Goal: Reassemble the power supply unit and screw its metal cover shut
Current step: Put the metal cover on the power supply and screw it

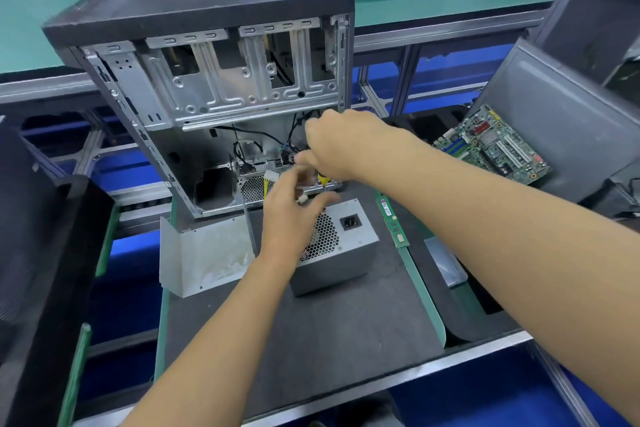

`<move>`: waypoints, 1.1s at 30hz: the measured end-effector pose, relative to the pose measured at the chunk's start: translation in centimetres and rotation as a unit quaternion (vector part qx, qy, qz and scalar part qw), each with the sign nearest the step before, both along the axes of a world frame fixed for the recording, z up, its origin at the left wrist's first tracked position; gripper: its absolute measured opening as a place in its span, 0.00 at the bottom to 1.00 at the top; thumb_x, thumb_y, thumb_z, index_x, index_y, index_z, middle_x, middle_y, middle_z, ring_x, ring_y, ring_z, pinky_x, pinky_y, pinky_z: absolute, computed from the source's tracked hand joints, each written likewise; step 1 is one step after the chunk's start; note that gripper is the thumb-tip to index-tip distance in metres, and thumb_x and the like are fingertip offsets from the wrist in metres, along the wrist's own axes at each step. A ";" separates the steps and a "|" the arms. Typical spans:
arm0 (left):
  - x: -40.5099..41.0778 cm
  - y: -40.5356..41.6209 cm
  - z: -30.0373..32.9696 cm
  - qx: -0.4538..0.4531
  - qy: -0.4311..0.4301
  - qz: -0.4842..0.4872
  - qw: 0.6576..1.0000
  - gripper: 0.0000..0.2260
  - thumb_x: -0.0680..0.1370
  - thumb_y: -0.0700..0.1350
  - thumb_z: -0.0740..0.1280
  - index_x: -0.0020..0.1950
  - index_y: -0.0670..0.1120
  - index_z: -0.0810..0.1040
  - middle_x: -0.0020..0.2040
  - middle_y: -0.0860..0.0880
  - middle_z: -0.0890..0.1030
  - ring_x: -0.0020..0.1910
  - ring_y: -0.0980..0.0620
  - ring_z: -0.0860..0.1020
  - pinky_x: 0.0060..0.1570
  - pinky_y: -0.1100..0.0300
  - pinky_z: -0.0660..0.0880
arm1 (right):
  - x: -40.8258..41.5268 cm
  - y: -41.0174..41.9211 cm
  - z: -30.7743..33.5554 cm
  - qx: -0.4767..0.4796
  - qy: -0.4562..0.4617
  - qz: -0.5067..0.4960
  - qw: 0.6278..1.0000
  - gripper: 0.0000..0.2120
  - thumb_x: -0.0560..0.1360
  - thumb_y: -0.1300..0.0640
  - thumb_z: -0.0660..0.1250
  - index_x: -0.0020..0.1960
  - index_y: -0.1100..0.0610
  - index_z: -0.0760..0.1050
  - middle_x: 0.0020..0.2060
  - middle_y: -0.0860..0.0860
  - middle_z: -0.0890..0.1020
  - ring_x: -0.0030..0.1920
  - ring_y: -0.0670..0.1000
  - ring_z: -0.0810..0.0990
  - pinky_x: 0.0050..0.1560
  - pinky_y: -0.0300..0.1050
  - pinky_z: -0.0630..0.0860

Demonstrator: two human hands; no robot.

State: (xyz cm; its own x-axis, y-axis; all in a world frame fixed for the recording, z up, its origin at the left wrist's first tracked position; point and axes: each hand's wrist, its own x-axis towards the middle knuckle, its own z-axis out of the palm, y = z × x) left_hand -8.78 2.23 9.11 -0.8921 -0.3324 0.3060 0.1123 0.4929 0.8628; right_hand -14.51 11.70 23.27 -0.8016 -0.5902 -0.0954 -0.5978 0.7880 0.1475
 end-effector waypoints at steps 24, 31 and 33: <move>-1.3 0.2 1.6 0.094 0.011 -0.080 0.992 0.09 0.78 0.38 0.69 0.47 0.54 0.79 0.41 0.54 0.82 0.42 0.49 0.78 0.45 0.54 0.76 | -0.7 2.0 -0.2 -0.132 -0.094 0.092 0.983 0.08 0.78 0.52 0.65 0.57 0.50 0.74 0.51 0.49 0.74 0.54 0.55 0.76 0.48 0.49 0.72; -1.2 1.4 2.6 0.158 0.032 -0.039 0.986 0.18 0.69 0.38 0.77 0.42 0.61 0.77 0.41 0.56 0.79 0.39 0.56 0.75 0.42 0.64 0.72 | -0.6 1.7 -0.7 -0.033 0.059 0.053 0.996 0.02 0.80 0.61 0.60 0.51 0.57 0.71 0.39 0.52 0.69 0.46 0.58 0.74 0.43 0.48 0.65; -1.3 1.7 2.6 0.120 0.041 -0.009 0.992 0.18 0.69 0.38 0.76 0.40 0.62 0.76 0.38 0.57 0.77 0.37 0.56 0.73 0.40 0.65 0.70 | -0.3 1.8 -0.6 -0.051 0.062 0.029 0.996 0.02 0.80 0.59 0.59 0.48 0.55 0.68 0.34 0.50 0.62 0.42 0.57 0.69 0.41 0.49 0.64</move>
State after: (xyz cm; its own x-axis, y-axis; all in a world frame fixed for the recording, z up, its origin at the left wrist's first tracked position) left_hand -10.06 3.98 11.71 -0.8736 -0.3894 0.2918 0.1935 0.2722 0.9426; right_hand -14.85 13.46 22.64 -0.7681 -0.6369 0.0656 -0.6242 0.7677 0.1448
